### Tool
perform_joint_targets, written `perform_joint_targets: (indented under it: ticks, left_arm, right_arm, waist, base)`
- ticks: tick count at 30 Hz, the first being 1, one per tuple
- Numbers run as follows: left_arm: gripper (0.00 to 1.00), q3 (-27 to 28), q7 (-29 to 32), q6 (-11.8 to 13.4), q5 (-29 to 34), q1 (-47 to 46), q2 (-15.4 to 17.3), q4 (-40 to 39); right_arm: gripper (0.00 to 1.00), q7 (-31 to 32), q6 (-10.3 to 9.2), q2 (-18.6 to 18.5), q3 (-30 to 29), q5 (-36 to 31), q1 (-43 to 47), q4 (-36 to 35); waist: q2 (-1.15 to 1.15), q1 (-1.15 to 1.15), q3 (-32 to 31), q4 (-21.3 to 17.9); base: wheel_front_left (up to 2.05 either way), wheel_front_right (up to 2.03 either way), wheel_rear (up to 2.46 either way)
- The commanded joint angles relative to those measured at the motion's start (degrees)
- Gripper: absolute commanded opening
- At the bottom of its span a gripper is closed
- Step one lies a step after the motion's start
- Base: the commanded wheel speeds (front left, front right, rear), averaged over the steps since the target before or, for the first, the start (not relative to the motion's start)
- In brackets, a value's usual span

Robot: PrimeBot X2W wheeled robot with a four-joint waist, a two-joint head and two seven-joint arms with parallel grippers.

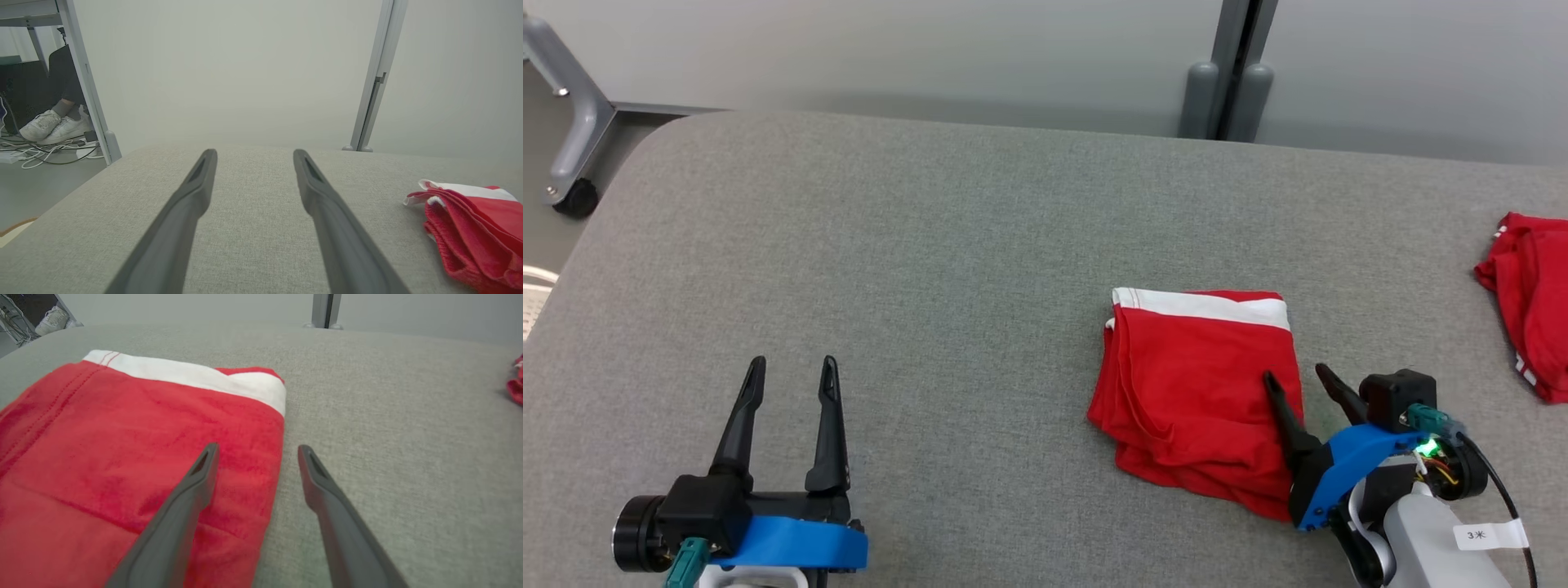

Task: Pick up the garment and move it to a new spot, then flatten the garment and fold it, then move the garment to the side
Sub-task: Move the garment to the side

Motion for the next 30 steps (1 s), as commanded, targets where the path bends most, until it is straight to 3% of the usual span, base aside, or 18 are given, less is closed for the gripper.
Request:
perform_joint_targets:
  ticks: [1,11,12,13,23,30]
  left_arm:
    - [1.00,-0.2,-0.1,-0.3,-0.1,-0.9,0.0,0.0]
    - [1.00,-0.3,-0.1,-0.3,-0.3,-1.9,-0.3,0.5]
    - [1.00,-0.4,-0.1,-0.2,-0.3,-2.0,-0.3,0.6]
    - [1.00,-0.4,-0.1,-0.2,-0.3,-2.1,-0.3,0.6]
    - [1.00,-0.1,-0.1,-0.2,-0.3,-0.9,-0.4,0.6]
    - [1.00,0.2,-0.1,-0.2,0.2,-0.4,-0.4,0.0]
  right_arm:
    - [1.00,-0.6,0.02,-0.1,-0.1,0.1,-1.1,1.0]
    - [1.00,-3.7,0.02,2.1,3.1,2.5,-2.5,10.5]
    - [0.11,-3.9,0.03,2.2,3.6,2.9,-2.6,11.0]
    - [0.00,-4.4,0.07,2.3,3.9,3.2,-2.7,11.4]
    - [0.00,-8.9,0.02,0.2,5.3,3.8,-4.7,12.8]
    - [0.00,-9.6,0.01,-3.0,5.6,5.7,-3.2,12.2]
  waist:
    - [-0.01,-0.01,1.0,0.9]
    - [-0.01,-0.01,1.7,1.5]
    - [-0.01,-0.01,1.7,1.5]
    - [-0.01,-0.01,1.7,1.4]
    - [-0.01,-0.01,0.4,-1.4]
    - [-0.01,-0.01,0.4,-8.2]
  base:
    - [0.00,0.00,0.00]
    - [0.00,0.00,0.00]
    - [0.00,0.00,0.00]
    - [0.00,0.00,0.00]
    - [0.00,0.00,0.00]
    - [0.00,0.00,0.00]
